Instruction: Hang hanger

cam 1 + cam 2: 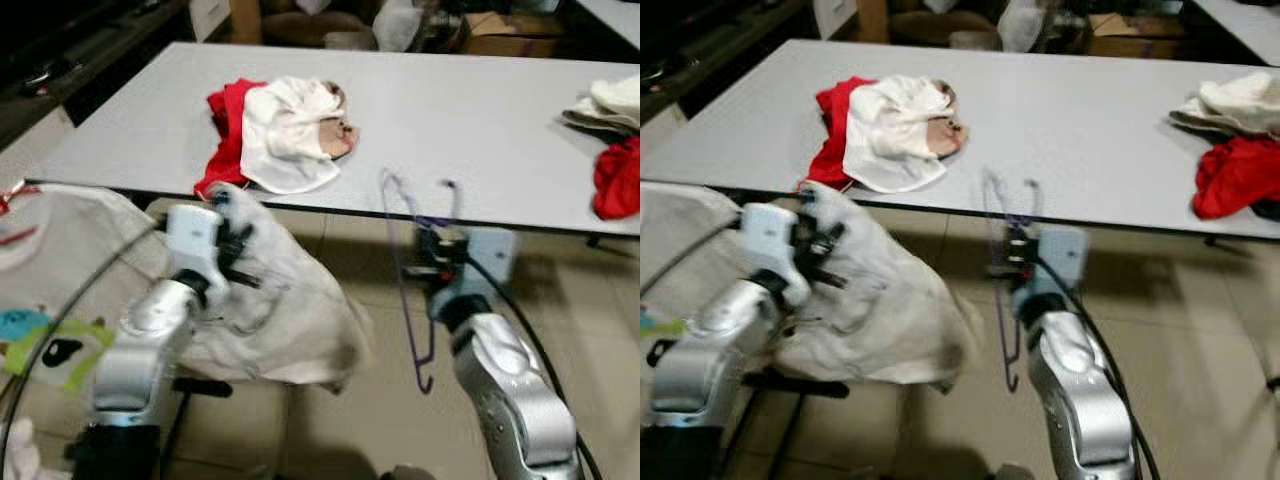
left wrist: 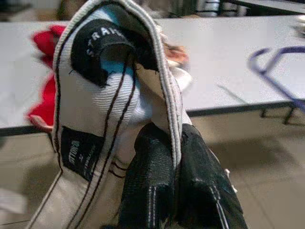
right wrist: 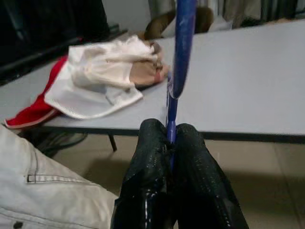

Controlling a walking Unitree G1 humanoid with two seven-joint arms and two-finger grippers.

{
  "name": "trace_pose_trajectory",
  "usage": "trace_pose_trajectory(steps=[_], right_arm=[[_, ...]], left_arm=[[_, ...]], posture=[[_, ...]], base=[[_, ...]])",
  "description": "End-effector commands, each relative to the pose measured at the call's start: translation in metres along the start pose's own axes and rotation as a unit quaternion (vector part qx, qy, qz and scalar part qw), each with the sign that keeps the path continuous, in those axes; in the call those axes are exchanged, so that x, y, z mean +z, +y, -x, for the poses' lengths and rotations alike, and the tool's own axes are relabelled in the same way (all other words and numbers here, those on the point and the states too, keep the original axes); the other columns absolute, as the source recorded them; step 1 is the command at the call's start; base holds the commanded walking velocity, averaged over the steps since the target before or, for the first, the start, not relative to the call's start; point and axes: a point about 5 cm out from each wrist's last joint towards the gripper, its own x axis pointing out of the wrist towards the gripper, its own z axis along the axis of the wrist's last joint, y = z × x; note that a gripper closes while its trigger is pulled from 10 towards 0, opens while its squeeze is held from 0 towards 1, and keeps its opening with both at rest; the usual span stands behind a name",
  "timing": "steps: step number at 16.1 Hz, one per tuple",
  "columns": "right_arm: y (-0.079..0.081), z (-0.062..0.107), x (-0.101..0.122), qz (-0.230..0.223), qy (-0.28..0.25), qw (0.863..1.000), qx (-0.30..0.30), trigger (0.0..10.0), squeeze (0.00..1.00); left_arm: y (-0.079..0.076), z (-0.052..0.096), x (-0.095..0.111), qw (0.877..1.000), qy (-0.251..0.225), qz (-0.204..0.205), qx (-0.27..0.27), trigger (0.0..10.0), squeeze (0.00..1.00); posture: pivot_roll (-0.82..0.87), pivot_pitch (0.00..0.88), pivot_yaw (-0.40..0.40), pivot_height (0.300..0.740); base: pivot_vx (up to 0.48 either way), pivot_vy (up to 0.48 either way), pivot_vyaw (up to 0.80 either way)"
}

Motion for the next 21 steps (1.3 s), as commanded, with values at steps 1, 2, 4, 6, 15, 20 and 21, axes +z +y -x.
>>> trace_pose_trajectory(steps=[1, 2, 4, 6, 15, 20, 21], right_arm=[[-0.006, 0.001, 0.003, 0.006, -0.004, 1.000, -0.008, 10.0, 0.00], [-0.006, 0.001, 0.008, -0.004, -0.015, 1.000, 0.009, 10.0, 0.00], [-0.003, 0.001, 0.008, 0.002, -0.015, 0.999, 0.035, 10.0, 0.00], [-0.002, 0.000, 0.007, 0.004, -0.011, 0.999, 0.048, 10.0, 0.00], [-0.012, 0.002, 0.018, 0.014, -0.029, 0.998, 0.062, 10.0, 0.00], [-0.009, 0.001, 0.015, 0.010, -0.023, 0.997, 0.068, 10.0, 0.00], [-0.009, 0.001, 0.015, 0.010, -0.023, 0.997, 0.071, 10.0, 0.00]], left_arm=[[-0.007, -0.006, 0.013, 0.999, -0.033, -0.007, -0.006, 10.0, 0.00], [-0.007, -0.007, 0.015, 0.999, -0.034, -0.009, -0.006, 10.0, 0.00], [-0.006, -0.005, 0.017, 0.999, -0.040, -0.004, -0.005, 10.0, 0.00], [-0.002, -0.004, 0.018, 0.999, -0.042, -0.004, 0.000, 10.0, 0.00], [0.009, -0.009, 0.039, 0.997, -0.075, -0.006, -0.005, 10.0, 0.00], [-0.002, -0.007, 0.033, 0.997, -0.064, -0.009, -0.041, 10.0, 0.00], [-0.003, -0.006, 0.033, 0.997, -0.065, -0.007, -0.046, 10.0, 0.00]], posture=[[-0.13, 0.028, 0.062, 0.740], [-0.12, 0.041, 0.050, 0.740], [-0.11, 0.043, 0.048, 0.740], [-0.11, 0.038, 0.044, 0.740], [-0.13, 0.020, 0.050, 0.740], [-0.13, 0.018, 0.036, 0.740], [-0.13, 0.017, 0.033, 0.740]], base=[[0.000, 0.000, -0.78], [0.000, 0.000, 0.00], [0.127, 0.000, 0.00], [0.287, 0.000, 0.00], [0.351, 0.000, -0.27], [0.363, 0.000, 0.00], [0.356, 0.000, 0.00]])
